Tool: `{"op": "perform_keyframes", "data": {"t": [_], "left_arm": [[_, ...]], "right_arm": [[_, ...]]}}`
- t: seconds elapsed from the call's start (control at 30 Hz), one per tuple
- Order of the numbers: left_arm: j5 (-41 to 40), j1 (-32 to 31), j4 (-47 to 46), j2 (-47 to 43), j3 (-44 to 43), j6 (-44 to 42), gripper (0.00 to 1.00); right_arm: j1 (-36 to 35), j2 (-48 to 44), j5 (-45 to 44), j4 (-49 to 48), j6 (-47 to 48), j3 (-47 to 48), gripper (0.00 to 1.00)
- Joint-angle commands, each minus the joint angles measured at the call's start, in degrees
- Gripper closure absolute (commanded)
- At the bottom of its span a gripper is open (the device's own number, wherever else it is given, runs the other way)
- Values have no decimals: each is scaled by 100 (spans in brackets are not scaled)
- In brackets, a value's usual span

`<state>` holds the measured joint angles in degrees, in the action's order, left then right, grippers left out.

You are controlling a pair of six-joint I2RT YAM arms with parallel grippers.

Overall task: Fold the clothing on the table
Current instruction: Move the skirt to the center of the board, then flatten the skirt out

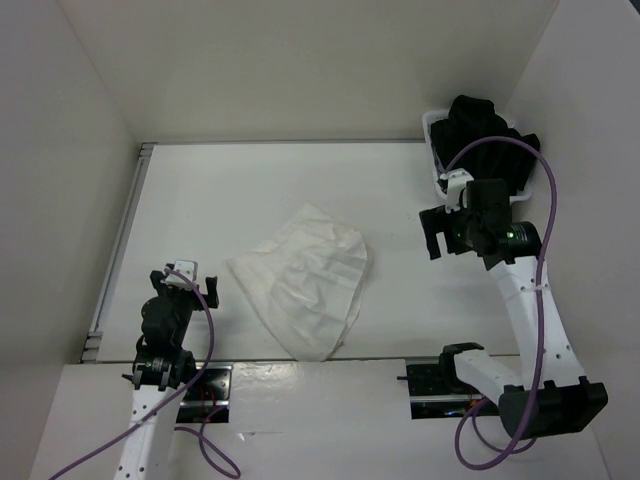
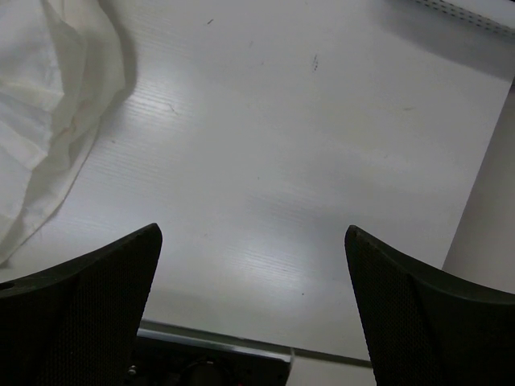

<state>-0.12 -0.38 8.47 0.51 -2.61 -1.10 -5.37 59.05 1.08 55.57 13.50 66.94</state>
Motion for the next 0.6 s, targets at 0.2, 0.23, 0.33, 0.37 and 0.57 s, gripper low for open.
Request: {"op": "perform_keyframes", "data": {"t": [0.2,0.23,0.33,0.37,0.57], "left_arm": [[-162,38,-328,-798,130,102,0],[-164,38,-520,-798,25,102,0],[-260,38,-1055,-798,-589,-38,0],[-260,38,-1136,-798,-783,-109,0],[-145,-14,-821,418,-2724,-1101,0]], "right_arm": [[598,-25,155,103,-66,12,1],[685,-25,155,103,-66,12,1],[765,-25,155,103,-66,12,1],[765,-25,155,103,-66,12,1],[765,-33,261,103,-14,12,1]]}}
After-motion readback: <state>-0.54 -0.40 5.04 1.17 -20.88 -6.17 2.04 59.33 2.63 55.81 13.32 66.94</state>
